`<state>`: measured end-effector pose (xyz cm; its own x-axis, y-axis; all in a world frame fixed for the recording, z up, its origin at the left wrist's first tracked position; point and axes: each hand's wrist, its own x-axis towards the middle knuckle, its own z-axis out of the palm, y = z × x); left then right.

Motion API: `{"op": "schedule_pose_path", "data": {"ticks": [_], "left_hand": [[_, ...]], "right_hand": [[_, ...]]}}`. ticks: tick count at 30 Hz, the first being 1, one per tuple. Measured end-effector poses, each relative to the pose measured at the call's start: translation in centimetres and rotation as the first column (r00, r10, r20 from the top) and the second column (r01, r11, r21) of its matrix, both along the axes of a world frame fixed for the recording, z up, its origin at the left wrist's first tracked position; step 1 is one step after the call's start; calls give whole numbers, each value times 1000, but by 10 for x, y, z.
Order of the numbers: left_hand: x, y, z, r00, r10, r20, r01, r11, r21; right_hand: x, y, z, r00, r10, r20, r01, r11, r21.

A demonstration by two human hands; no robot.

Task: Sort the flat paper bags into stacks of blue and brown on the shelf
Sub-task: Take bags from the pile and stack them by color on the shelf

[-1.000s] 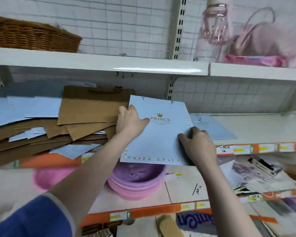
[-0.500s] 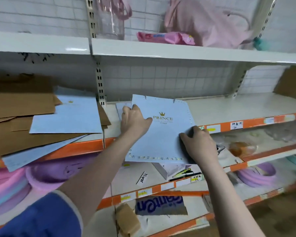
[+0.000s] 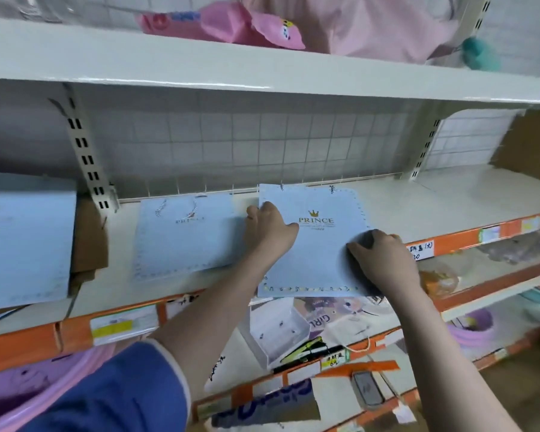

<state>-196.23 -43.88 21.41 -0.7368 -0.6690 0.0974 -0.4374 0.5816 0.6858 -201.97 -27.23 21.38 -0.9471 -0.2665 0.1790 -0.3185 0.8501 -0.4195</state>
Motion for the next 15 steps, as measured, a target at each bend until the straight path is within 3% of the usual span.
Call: {"op": "schedule_pose_path", "data": {"ticks": [5,11,15], "left_hand": [[-45,-5,-5,998,57,29,-56,998,-9],[-84,-12,-19,986,164,27,-164,986,3],[-107,-11,-24,954,279,112,-277,960,-35]], "right_hand": [[-54,-11,3,999,37,22,-37,999,14],[-116,-29,-8,973,217,77,-217,976,-4],[-148,-37,-16,934,335,128,-340,940,17]]}}
